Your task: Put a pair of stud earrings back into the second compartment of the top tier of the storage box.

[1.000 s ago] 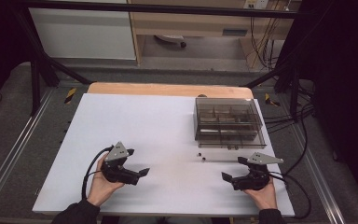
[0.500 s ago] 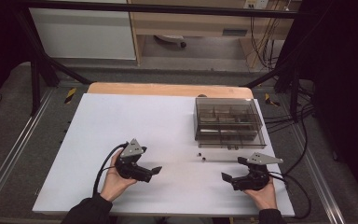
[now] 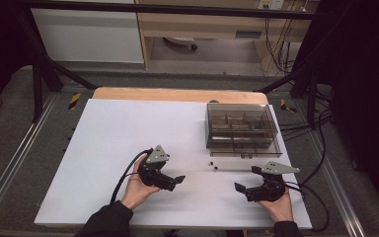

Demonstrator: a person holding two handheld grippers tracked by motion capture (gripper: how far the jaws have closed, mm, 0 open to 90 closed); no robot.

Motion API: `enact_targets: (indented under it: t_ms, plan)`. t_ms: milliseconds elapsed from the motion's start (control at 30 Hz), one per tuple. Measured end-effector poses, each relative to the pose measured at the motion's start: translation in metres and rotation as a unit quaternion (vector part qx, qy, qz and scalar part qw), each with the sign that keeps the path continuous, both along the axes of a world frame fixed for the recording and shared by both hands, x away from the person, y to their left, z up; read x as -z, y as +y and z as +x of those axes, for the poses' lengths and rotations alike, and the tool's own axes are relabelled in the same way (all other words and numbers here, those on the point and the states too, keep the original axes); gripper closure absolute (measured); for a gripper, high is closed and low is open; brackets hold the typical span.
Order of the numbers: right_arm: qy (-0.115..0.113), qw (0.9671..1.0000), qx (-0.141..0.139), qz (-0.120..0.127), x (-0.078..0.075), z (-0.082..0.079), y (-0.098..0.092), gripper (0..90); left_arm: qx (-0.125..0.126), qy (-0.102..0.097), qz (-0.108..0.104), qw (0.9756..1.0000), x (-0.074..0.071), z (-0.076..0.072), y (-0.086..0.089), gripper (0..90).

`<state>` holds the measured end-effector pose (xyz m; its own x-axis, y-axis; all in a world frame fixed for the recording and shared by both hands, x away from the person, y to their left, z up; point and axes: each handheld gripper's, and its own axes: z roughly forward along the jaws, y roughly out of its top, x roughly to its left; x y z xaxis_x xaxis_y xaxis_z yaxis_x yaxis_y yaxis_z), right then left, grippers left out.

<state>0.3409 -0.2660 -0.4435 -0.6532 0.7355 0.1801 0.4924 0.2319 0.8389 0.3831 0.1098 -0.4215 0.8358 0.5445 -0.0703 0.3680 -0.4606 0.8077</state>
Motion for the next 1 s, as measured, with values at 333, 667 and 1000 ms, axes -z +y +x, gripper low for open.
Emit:
enact_targets:
  t_ms: [333, 667, 1000]
  plan:
    - [0.000, 1.0000, 0.000, -0.001, 0.000, 0.000, 0.000, 0.7, 0.014, 0.002, 0.011, 0.9998, 0.001, 0.009, -0.028, 5.7]
    - [0.000, 1.0000, -0.002, -0.001, 0.000, 0.000, 0.000, 0.7, 0.018, 0.005, 0.021, 0.9996, 0.006, 0.017, -0.052, 8.7]
    - [0.000, 1.0000, -0.002, 0.000, 0.000, 0.000, 0.000, 0.8, 0.023, 0.006, 0.031, 0.9992, 0.010, 0.026, -0.074, 16.3]
